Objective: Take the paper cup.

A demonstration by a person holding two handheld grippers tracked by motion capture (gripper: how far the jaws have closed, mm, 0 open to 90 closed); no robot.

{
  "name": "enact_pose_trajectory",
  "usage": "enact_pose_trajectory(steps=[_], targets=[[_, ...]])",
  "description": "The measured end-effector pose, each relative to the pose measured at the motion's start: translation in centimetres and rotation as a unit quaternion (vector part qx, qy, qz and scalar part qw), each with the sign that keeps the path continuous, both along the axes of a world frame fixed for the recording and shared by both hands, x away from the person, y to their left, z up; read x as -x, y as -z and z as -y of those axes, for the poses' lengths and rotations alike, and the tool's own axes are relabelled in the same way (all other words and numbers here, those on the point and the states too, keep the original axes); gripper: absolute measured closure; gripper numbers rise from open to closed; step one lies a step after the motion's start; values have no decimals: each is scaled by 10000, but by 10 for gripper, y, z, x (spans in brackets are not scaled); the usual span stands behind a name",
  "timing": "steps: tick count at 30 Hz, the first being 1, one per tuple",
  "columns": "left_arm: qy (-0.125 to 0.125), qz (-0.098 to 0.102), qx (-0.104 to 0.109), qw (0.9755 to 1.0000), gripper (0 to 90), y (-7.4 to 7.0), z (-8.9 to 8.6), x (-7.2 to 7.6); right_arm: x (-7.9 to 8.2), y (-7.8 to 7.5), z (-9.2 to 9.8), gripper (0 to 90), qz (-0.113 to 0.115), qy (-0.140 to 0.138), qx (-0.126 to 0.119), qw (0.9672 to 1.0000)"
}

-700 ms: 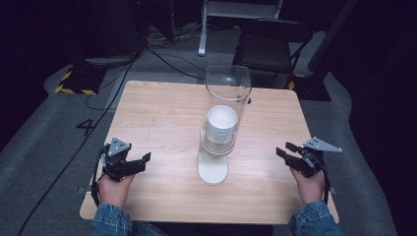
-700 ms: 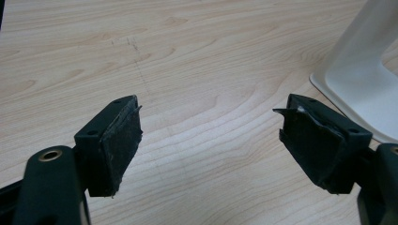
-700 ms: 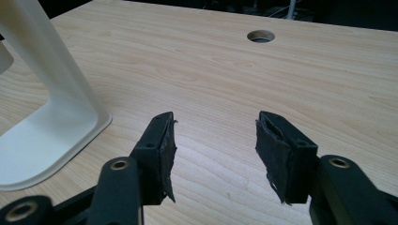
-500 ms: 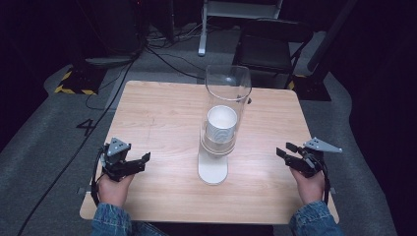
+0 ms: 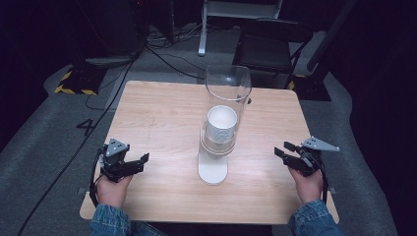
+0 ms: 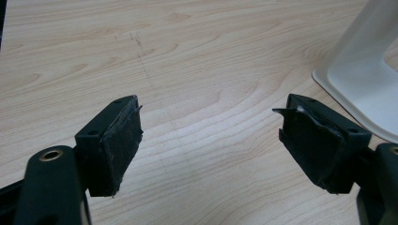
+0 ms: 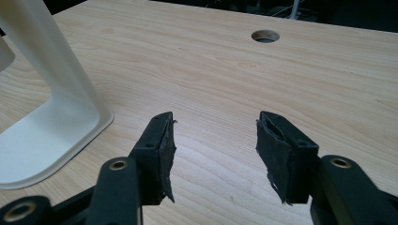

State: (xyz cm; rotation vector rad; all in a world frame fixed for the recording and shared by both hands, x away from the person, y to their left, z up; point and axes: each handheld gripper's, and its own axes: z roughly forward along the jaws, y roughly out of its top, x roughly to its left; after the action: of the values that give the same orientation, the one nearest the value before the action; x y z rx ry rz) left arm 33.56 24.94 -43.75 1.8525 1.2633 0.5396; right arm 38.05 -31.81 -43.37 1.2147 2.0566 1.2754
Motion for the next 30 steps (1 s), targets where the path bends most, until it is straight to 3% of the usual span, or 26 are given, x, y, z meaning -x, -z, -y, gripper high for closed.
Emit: enact_pose_trajectory(steps=[2, 3, 4, 7, 17, 24, 30], targets=[[31, -23, -13, 10000, 213, 0, 1, -1, -1, -1, -4, 442, -38, -114, -57, 9999], [67, -50, -43, 10000, 213, 1, 1, -1, 1, -4, -17, 443, 36, -341, -25, 9994], [67, -50, -43, 10000, 213, 1, 1, -1, 1, -4, -17, 443, 36, -341, -25, 9994], [80, -40, -37, 10000, 214, 1, 1, -1, 4, -8, -43, 443, 179, -753, 182, 9968], [26, -81, 75, 9999, 215, 4, -2, -1, 7, -8, -69, 435, 142, -1062, 214, 9940], [56, -100, 51, 9999, 219, 5, 0, -1, 9, -9, -87, 430, 125, -1342, 224, 9906], [120, -166, 36, 9998, 220, 6, 1, -2, 8, -9, -100, 422, 83, -1676, 58, 9858]])
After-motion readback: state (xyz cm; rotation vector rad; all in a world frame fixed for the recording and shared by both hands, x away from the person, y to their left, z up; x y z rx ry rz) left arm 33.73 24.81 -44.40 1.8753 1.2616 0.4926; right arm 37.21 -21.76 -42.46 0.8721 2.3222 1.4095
